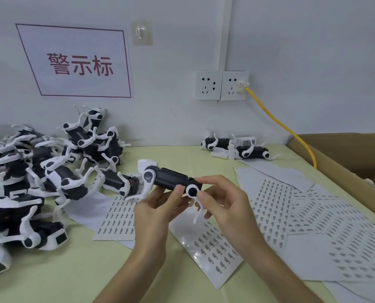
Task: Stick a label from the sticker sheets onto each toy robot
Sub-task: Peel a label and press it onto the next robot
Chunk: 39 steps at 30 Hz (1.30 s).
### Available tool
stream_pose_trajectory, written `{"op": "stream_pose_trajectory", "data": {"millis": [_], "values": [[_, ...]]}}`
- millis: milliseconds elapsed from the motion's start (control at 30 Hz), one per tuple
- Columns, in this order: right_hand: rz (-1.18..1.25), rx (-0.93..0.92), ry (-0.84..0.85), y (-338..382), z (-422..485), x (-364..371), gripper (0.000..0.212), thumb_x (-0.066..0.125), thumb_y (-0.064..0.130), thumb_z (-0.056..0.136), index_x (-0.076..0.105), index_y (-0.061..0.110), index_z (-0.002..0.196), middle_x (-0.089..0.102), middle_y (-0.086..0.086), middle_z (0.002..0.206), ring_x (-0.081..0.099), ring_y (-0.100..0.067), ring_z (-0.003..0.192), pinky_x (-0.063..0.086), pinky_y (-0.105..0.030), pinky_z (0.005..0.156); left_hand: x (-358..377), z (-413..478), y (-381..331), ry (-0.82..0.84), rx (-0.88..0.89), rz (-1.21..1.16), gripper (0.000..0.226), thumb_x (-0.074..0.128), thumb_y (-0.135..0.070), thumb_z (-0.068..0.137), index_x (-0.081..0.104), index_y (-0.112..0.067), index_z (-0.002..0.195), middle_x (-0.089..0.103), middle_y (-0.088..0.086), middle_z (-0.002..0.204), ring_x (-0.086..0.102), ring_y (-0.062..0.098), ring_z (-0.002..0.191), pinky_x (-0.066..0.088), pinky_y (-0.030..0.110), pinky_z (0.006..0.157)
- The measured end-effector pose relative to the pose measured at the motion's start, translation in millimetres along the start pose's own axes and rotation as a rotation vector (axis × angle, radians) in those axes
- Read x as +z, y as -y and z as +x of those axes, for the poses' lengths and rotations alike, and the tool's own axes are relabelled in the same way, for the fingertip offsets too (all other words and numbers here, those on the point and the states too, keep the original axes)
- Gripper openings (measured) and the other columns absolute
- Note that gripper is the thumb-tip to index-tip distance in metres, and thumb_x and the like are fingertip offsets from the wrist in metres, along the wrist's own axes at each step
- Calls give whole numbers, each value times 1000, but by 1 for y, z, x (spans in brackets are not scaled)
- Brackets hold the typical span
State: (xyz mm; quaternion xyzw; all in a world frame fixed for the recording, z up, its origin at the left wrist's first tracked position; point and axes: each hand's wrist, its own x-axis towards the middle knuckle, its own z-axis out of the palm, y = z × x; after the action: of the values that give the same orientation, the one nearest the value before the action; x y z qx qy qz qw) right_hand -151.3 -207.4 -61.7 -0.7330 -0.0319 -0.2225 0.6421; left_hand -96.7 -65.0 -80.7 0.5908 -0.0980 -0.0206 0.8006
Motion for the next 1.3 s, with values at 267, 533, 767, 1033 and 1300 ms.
{"op": "stream_pose_trajectory", "data": {"millis": [267,533,767,1033,1300], "values": [[-58,40,65,-7,1,-2,40,69,28,96,61,46,131,58,25,130,57,2,122,53,-21,92,2,-2,3,16,-20,13,39,77,-34,83,75,-6,110,80,11,102,78,27,97,55,40,96],[-113,95,98,-13,4,-8,39,71,45,92,63,47,130,68,19,124,71,-10,102,58,-38,93,-3,4,-2,133,-101,-30,36,74,-26,89,73,-4,117,79,12,111,76,29,105,58,39,99],[-88,177,82,-15,4,-7,38,75,47,88,68,44,125,72,14,113,74,-13,95,60,-41,88,-3,6,2,134,-167,-66,43,77,-28,78,75,-2,112,79,14,109,77,28,103,61,26,84],[504,623,-46,-7,11,-17,26,72,35,93,79,15,107,73,-15,94,66,-25,75,55,-29,67,-1,2,0,163,-153,195,26,69,-1,95,68,-21,111,80,12,91,77,19,85,60,19,72],[1025,361,-447,11,32,-103,32,70,19,92,71,5,121,63,-28,126,68,-31,104,61,-32,78,2,-2,13,195,27,439,28,63,2,98,80,-18,90,79,4,83,75,16,78,58,19,72]]}}
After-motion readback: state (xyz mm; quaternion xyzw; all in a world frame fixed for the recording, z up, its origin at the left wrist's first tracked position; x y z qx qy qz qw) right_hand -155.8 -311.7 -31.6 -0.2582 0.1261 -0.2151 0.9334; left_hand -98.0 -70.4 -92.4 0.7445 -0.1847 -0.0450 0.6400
